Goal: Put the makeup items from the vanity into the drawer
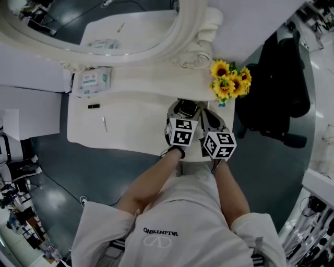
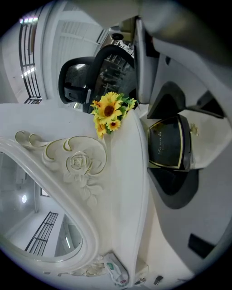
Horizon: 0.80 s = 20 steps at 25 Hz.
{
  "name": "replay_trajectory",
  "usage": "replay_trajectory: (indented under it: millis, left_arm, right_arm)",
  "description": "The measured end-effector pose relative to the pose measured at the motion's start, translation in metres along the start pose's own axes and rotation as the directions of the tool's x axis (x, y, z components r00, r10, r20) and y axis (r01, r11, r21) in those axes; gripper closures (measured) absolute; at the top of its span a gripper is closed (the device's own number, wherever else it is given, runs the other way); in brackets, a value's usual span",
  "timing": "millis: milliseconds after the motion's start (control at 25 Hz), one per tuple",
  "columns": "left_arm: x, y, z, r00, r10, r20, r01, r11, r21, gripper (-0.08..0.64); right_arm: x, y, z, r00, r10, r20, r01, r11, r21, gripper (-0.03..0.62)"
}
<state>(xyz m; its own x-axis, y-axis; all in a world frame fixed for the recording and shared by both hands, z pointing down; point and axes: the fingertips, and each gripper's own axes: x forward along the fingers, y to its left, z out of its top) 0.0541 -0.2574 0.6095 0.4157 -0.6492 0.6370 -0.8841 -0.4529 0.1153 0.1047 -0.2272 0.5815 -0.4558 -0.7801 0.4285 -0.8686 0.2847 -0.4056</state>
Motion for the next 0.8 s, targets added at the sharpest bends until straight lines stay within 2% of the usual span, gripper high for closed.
replay_trajectory:
  millis: [800]
  left_arm:
    - [-0.0042, 0.0011, 0.0050, 0.998, -0.019, 0.060, 0.018, 1.000, 0.009, 0.224]
  right_arm:
    - [0.0012, 0.0030, -0.0009, 1.000, 0.009, -0.007, -0.009, 1.000, -0.012, 0.580]
